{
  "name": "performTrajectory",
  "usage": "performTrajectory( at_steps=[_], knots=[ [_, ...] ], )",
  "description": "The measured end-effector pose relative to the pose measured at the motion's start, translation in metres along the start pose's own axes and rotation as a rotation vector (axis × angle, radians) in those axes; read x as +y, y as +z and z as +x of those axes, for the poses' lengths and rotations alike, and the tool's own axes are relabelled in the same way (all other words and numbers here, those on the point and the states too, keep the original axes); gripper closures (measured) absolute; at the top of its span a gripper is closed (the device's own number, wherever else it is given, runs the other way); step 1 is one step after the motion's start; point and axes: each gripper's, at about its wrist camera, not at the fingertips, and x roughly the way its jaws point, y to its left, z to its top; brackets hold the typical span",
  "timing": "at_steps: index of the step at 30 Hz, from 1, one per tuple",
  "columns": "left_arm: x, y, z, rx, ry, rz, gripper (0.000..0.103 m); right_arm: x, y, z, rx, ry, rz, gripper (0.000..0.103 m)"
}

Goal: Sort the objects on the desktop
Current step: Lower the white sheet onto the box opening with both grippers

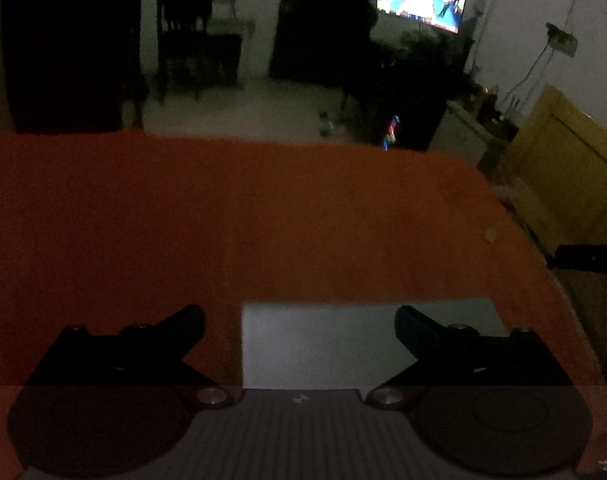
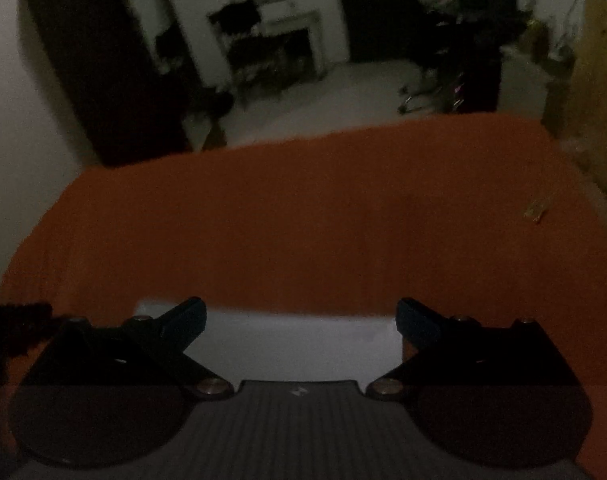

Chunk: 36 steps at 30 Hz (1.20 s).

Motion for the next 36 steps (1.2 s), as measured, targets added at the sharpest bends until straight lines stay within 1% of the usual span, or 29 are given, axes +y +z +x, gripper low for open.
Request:
performTrajectory(
  at_steps=[3, 4, 7, 9, 12, 14, 15, 16, 18, 20, 21, 23, 26, 29, 32, 33, 34, 35, 36],
  knots=[
    [-0.011, 0.026, -0.020, -0.021, 0.007, -0.046, 0.000, 0.024, 0.019, -0.015, 0.014, 0.000, 0.044, 0.000],
    [-0.013, 0.035, -0.024, -0.006, 0.016, -0.064, 0.000, 0.033, 0.025, -0.019, 0.025, -0.009, 0.057, 0.000],
    [-0.024, 0.058, -0.035, 0.027, 0.098, -0.108, 0.000, 0.054, 0.039, -0.036, 0.049, -0.086, 0.115, 0.000],
    [-0.031, 0.064, -0.042, 0.026, 0.146, -0.114, 0.000, 0.068, 0.041, -0.050, 0.034, -0.096, 0.132, 0.000],
    [-0.042, 0.061, -0.052, 0.036, 0.209, -0.119, 0.000, 0.090, 0.040, -0.064, 0.000, -0.128, 0.085, 0.000],
    [-0.049, 0.059, -0.053, 0.057, 0.225, -0.107, 0.000, 0.105, 0.033, -0.062, 0.013, -0.165, 0.020, 0.000],
    [-0.051, 0.054, -0.053, 0.082, 0.229, -0.085, 0.000, 0.110, 0.028, -0.060, 0.024, -0.183, -0.010, 0.000],
    [-0.053, 0.050, -0.053, 0.107, 0.232, -0.063, 0.000, 0.111, 0.023, -0.059, 0.049, -0.195, -0.027, 0.000],
    [-0.056, 0.044, -0.048, 0.162, 0.242, -0.030, 0.000, 0.110, 0.011, -0.055, 0.124, -0.206, -0.022, 0.000],
    [-0.059, 0.035, -0.049, 0.216, 0.241, -0.009, 0.000, 0.101, -0.004, -0.052, 0.220, -0.216, 0.032, 0.000],
    [-0.061, 0.031, -0.054, 0.219, 0.241, -0.001, 0.000, 0.098, -0.009, -0.054, 0.248, -0.223, 0.057, 0.000],
    [-0.066, 0.018, -0.066, 0.204, 0.239, 0.018, 0.000, 0.096, -0.024, -0.066, 0.259, -0.223, 0.077, 0.000],
    [-0.070, -0.005, -0.092, 0.160, 0.213, 0.012, 0.000, 0.101, -0.049, -0.091, 0.183, -0.221, 0.032, 0.000],
    [-0.072, -0.033, -0.110, 0.148, 0.182, 0.014, 0.000, 0.110, -0.078, -0.118, 0.101, -0.186, -0.044, 0.000],
    [-0.081, -0.054, -0.125, 0.147, 0.090, 0.100, 0.000, 0.120, -0.105, -0.138, 0.028, -0.139, -0.164, 0.000],
    [-0.084, -0.061, -0.131, 0.125, 0.082, 0.127, 0.000, 0.124, -0.113, -0.143, 0.006, -0.126, -0.210, 0.000],
    [-0.085, -0.067, -0.136, 0.094, 0.096, 0.133, 0.000, 0.123, -0.119, -0.143, -0.002, -0.146, -0.234, 0.000],
    [-0.085, -0.073, -0.141, 0.064, 0.109, 0.132, 0.000, 0.124, -0.134, -0.141, -0.005, -0.195, -0.230, 0.000],
    [-0.084, -0.081, -0.144, 0.036, 0.118, 0.100, 0.000, 0.122, -0.145, -0.138, -0.008, -0.209, -0.200, 0.000]
  ],
)
